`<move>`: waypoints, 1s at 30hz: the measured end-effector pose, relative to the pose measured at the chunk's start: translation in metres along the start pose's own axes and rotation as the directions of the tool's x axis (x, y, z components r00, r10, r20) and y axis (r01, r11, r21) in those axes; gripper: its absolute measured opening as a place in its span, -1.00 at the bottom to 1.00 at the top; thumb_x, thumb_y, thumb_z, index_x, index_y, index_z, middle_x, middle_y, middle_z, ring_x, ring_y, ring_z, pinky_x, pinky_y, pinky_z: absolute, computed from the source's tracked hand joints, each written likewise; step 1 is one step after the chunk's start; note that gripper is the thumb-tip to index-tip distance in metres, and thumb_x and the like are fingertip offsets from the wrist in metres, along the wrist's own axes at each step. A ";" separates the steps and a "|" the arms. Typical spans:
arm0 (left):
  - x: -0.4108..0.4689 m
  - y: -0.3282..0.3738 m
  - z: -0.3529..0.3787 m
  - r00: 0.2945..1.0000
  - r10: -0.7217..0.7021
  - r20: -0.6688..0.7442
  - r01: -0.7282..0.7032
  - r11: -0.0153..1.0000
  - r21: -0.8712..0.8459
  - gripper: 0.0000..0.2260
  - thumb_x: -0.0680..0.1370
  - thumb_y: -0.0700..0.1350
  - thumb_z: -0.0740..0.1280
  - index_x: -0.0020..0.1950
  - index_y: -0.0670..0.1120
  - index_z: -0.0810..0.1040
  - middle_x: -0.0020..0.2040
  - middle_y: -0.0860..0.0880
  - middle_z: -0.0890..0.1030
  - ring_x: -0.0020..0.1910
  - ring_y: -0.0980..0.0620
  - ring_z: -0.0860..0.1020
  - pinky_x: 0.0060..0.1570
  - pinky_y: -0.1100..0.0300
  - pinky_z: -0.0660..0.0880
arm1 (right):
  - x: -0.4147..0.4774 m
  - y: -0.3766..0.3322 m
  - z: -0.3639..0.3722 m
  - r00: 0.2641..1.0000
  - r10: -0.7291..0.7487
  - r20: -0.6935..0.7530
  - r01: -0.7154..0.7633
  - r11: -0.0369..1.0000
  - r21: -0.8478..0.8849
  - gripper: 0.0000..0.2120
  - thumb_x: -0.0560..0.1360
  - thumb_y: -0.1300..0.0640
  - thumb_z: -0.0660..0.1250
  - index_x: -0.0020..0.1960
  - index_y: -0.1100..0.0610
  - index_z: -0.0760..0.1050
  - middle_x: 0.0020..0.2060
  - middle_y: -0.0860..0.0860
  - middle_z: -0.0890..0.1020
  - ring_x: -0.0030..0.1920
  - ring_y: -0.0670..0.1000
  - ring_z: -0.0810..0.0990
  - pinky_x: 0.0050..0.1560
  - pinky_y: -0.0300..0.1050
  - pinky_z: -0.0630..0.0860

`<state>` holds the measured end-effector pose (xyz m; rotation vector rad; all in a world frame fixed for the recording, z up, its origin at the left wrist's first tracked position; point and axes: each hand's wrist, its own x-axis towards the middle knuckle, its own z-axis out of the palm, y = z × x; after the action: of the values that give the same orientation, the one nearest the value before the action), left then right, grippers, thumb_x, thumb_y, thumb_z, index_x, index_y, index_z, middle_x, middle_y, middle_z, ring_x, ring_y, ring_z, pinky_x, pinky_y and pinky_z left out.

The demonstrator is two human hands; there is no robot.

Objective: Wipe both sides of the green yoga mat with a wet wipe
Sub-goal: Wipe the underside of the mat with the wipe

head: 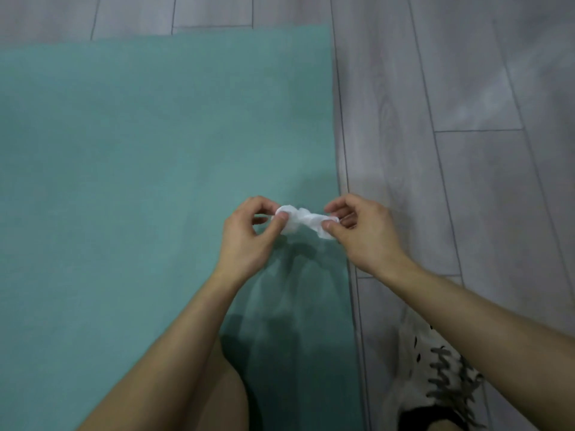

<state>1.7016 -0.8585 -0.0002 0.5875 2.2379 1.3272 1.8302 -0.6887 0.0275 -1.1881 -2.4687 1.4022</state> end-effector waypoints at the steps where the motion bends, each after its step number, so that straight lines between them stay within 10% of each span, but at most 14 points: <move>1: 0.001 -0.002 0.000 0.997 -0.072 -0.007 0.072 0.996 -0.060 -0.89 0.62 -0.09 0.46 -0.07 -0.07 0.62 -0.11 0.07 0.71 -0.09 0.08 0.69 0.02 0.08 0.62 | 0.000 0.006 0.004 1.000 0.006 0.019 -0.006 0.999 -0.033 -0.85 0.50 0.14 0.56 -0.04 -0.06 0.63 -0.24 -0.17 0.65 -0.29 -0.17 0.61 -0.09 -0.07 0.68; 10: 0.008 0.002 0.011 0.925 -0.378 0.044 0.350 0.798 -0.491 -0.96 0.69 -0.24 0.32 0.07 -0.21 0.51 -0.05 -0.23 0.65 -0.08 -0.12 0.68 -0.01 -0.10 0.70 | 0.000 0.017 0.006 1.000 0.020 0.000 -0.020 0.992 -0.126 -0.87 0.59 0.16 0.43 -0.08 -0.03 0.55 -0.24 -0.16 0.62 -0.23 -0.10 0.62 -0.11 -0.03 0.63; 16: 0.006 -0.003 0.009 0.958 -0.266 0.104 0.285 0.908 -0.306 -0.82 0.70 -0.10 0.37 0.13 -0.22 0.58 -0.11 -0.17 0.67 -0.21 -0.10 0.70 -0.14 -0.11 0.71 | -0.002 0.010 0.006 0.986 0.083 0.141 -0.085 0.996 0.010 -0.81 0.50 -0.05 0.54 0.03 -0.09 0.57 -0.09 -0.14 0.69 -0.22 -0.08 0.71 -0.19 -0.08 0.64; 23: 0.004 0.001 0.012 0.942 -0.234 0.242 0.304 0.899 -0.315 -0.78 0.66 -0.10 0.42 0.18 -0.24 0.60 -0.19 -0.06 0.65 -0.26 -0.01 0.54 -0.30 0.14 0.52 | -0.001 0.004 0.014 0.975 0.175 0.138 -0.187 0.979 0.082 -0.83 0.61 0.06 0.43 -0.16 0.05 0.59 -0.39 -0.06 0.71 -0.47 -0.13 0.59 -0.30 -0.16 0.50; 30: 0.010 -0.009 0.016 0.933 -0.339 0.124 0.360 0.853 -0.377 -0.84 0.59 -0.18 0.50 -0.02 -0.21 0.55 -0.29 -0.13 0.56 -0.40 -0.05 0.45 -0.43 0.15 0.38 | 0.003 0.004 0.015 0.965 0.239 0.105 -0.257 0.935 0.245 -0.79 0.63 -0.02 0.41 -0.08 0.09 0.56 -0.30 -0.01 0.74 -0.33 -0.01 0.73 -0.09 0.15 0.71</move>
<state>1.7019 -0.8453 -0.0172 0.0603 1.8401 1.4848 1.8242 -0.6958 0.0153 -1.4489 -2.1490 1.7949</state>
